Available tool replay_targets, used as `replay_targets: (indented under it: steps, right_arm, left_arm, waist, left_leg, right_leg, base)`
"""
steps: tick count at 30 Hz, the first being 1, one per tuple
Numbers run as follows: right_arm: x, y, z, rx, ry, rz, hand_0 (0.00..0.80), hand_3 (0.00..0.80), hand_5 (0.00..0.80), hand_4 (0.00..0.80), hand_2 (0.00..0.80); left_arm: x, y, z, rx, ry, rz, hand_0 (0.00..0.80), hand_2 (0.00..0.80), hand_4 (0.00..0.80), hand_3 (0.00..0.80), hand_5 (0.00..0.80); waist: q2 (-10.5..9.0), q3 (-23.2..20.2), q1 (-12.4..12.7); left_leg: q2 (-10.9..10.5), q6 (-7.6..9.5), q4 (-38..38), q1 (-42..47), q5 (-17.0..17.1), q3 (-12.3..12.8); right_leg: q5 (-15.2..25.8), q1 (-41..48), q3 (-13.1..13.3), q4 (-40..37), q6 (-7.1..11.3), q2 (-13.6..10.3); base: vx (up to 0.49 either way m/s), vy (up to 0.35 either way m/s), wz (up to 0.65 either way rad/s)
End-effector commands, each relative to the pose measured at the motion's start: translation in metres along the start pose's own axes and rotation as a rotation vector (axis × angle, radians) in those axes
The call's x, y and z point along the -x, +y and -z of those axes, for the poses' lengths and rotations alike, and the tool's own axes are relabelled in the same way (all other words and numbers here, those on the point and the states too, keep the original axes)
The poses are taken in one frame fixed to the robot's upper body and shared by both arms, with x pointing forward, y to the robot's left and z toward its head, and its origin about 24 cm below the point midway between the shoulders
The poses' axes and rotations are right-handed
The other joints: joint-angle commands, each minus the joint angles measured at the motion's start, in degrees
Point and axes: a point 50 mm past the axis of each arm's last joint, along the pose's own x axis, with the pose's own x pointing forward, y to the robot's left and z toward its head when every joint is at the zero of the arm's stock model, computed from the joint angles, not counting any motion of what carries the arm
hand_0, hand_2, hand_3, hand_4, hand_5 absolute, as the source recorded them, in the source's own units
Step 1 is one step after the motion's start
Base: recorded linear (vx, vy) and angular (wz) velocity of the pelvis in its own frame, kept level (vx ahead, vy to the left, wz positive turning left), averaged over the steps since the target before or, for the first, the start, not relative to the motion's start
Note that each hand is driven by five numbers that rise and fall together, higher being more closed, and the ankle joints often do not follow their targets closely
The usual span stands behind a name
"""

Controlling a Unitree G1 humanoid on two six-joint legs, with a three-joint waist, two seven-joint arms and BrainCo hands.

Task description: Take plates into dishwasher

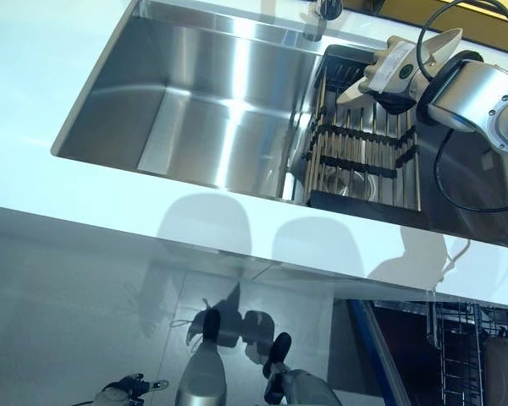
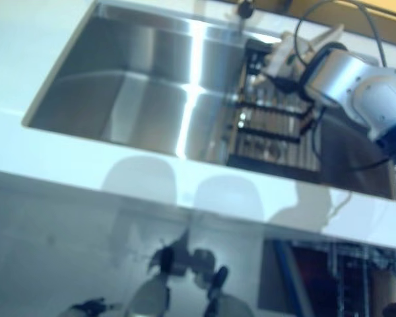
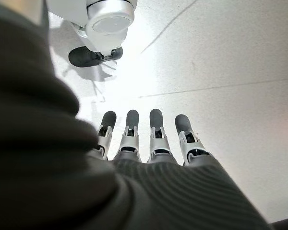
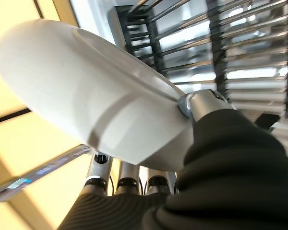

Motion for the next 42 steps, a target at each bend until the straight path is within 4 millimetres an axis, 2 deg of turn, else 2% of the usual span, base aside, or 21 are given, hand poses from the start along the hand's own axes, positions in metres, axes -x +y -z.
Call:
replay_targets:
  steps: [1,3,6,10,22,26,30,37,42]
  right_arm:
    - [0.017,-0.014,0.058,-0.089,0.254,0.086,0.8,0.8,0.8,0.8,0.8]
    - [0.022,-0.014,0.067,-0.135,0.291,0.105,0.8,0.8,0.8,0.8,0.8]
    - [0.035,-0.009,0.086,-0.288,0.385,0.142,0.8,0.8,0.8,0.8,0.8]
    - [0.048,-0.003,0.101,-0.47,0.451,0.161,0.8,0.8,0.8,0.8,0.8]
    - [0.095,0.047,0.137,-0.851,0.678,0.141,0.8,0.8,0.8,0.8,0.8]
    - [0.106,0.061,0.14,-0.975,0.716,0.158,0.8,0.8,0.8,0.8,0.8]
    - [0.13,0.084,0.145,-1.07,0.787,0.148,0.8,0.8,0.8,0.8,0.8]
    - [0.163,0.115,0.145,-1.113,0.866,0.088,0.8,0.8,0.8,0.8,0.8]
    - [0.179,0.136,0.137,-1.161,0.893,0.025,0.8,0.8,0.8,0.8,0.8]
  left_arm:
    - [0.003,-0.003,0.036,-0.063,0.108,-0.01,0.0,0.0,0.0,0.0,0.0]
    - [0.003,-0.004,0.039,-0.07,0.123,-0.011,0.0,0.0,0.0,0.0,0.0]
    - [0.004,-0.005,0.047,-0.086,0.156,-0.011,0.0,0.0,0.0,0.0,0.0]
    - [0.005,-0.005,0.056,-0.097,0.178,-0.004,0.0,0.0,0.0,0.0,0.0]
    - [0.008,0.002,0.071,-0.161,0.184,0.003,0.0,0.0,0.0,0.0,0.0]
    - [0.008,0.0,0.073,-0.165,0.186,0.012,0.0,0.0,0.0,0.0,0.0]
    - [0.007,-0.003,0.07,-0.172,0.181,0.021,0.0,0.0,0.0,0.0,0.0]
    - [0.006,-0.002,0.065,-0.189,0.177,0.019,0.0,0.0,0.0,0.0,0.0]
    - [0.005,0.001,0.061,-0.208,0.172,0.013,0.0,0.0,0.0,0.0,0.0]
  waist:
    - [-2.09,-6.7,-0.7]
    - [-2.17,-7.7,-1.0]
    - [-2.32,-10.0,-2.0]
    - [-1.94,-12.6,-2.9]
    - [-1.01,-17.1,-6.4]
    - [-0.9,-17.6,-7.7]
    - [-0.59,-18.3,-10.2]
    - [-0.17,-19.1,-13.5]
    - [-0.17,-19.4,-14.9]
  left_leg:
    - [1.2,-0.16,-0.2,1.4,-3.5,2.0]
    - [1.3,-0.19,-0.2,2.4,-3.9,2.3]
    - [1.3,-0.16,-0.2,3.9,-4.6,3.1]
    - [1.4,-0.21,-0.2,5.9,-5.3,4.1]
    - [2.5,-0.84,-0.2,9.5,-6.6,7.7]
    - [2.8,-0.84,-0.2,10.3,-6.9,9.0]
    - [3.2,-0.9,-0.2,11.4,-7.3,11.1]
    - [3.4,-0.78,-0.2,12.2,-7.6,13.4]
    - [3.4,-0.54,-0.2,12.8,-8.0,14.6]
  right_leg:
    - [0.9,0.3,2.0,-0.1,5.46,-1.6]
    - [0.6,1.0,2.5,-0.1,5.5,-1.5]
    - [0.4,1.7,3.0,-0.1,5.67,-1.6]
    - [0.0,2.8,3.9,-0.1,5.79,-1.8]
    - [-0.4,3.7,6.6,-0.1,5.81,-1.4]
    - [-0.3,3.5,8.0,-0.1,5.63,-1.0]
    - [-0.3,3.3,9.7,-0.1,5.39,-0.4]
    - [0.2,2.4,12.5,-0.1,5.23,0.2]
    - [0.4,2.1,13.6,-0.1,5.18,0.5]
  base:
    - [0.067,-0.016,-0.12]
    - [0.073,-0.016,-0.11]
    - [0.082,-0.017,-0.05]
    - [0.103,0.004,-0.15]
    - [0.051,-0.018,-0.17]
    - [0.014,-0.023,-0.23]
    - [0.013,-0.024,-0.34]
    - [0.011,-0.027,-0.2]
    - [0.002,-0.034,-0.18]
